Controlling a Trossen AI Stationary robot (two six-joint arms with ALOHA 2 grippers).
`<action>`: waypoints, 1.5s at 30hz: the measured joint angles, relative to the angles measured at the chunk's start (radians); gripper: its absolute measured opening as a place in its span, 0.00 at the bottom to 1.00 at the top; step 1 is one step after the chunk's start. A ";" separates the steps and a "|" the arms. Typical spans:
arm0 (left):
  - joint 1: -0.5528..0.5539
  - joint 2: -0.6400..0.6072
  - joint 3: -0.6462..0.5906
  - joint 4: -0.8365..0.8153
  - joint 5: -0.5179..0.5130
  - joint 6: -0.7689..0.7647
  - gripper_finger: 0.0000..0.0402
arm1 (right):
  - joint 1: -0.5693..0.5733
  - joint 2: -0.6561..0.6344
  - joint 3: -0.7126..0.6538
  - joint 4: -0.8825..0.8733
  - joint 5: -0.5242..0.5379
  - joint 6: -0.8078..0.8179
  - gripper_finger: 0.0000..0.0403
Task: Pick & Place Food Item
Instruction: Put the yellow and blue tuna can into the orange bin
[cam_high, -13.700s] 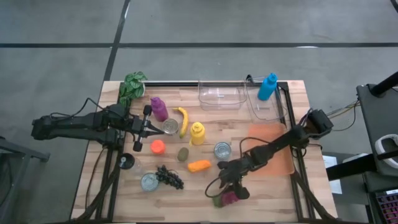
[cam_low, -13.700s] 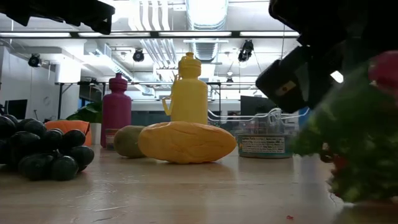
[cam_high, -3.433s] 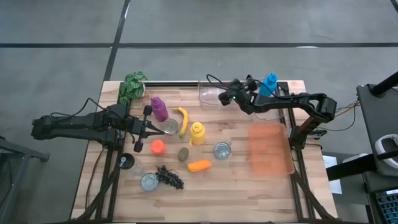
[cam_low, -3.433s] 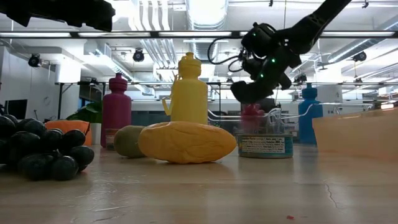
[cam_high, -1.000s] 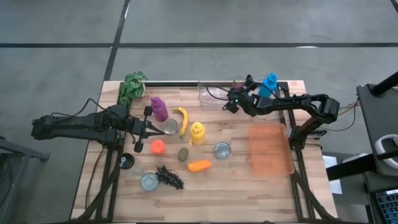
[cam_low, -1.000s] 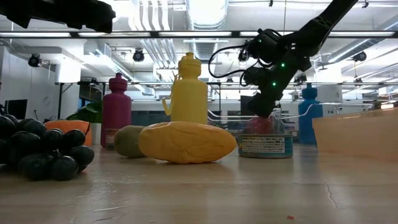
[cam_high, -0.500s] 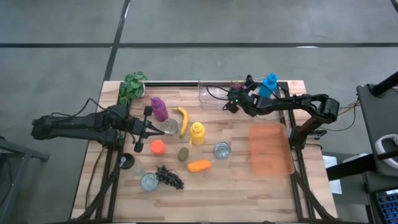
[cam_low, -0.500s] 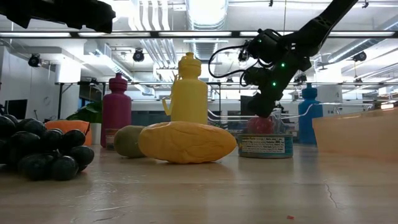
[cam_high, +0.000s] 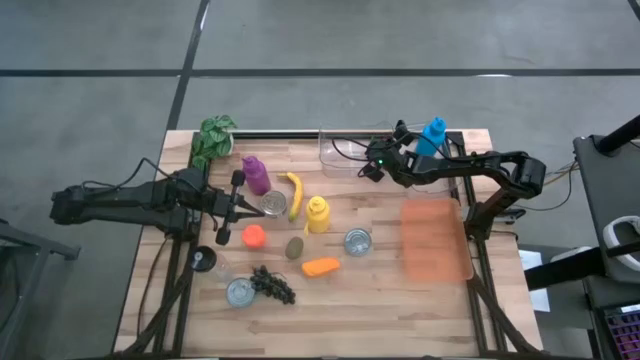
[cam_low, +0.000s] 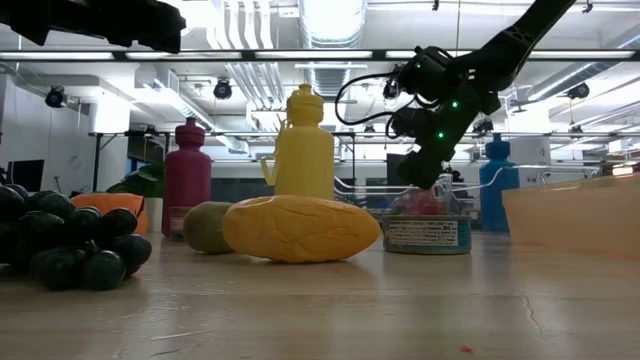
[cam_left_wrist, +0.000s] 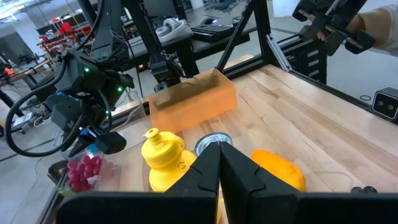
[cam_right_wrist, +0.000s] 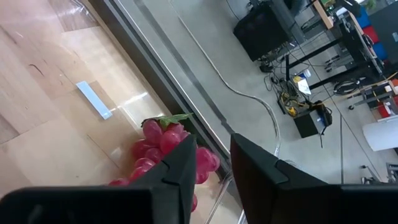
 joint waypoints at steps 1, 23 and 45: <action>0.000 0.000 0.000 0.000 0.000 0.000 0.02 | 0.000 0.000 0.000 0.000 -0.001 0.000 0.26; 0.000 0.000 0.000 0.000 0.000 0.001 0.02 | 0.000 0.000 0.000 0.000 -0.005 0.026 0.39; 0.000 0.000 0.000 0.000 0.000 0.000 0.02 | 0.000 0.000 0.000 0.000 -0.005 0.058 0.37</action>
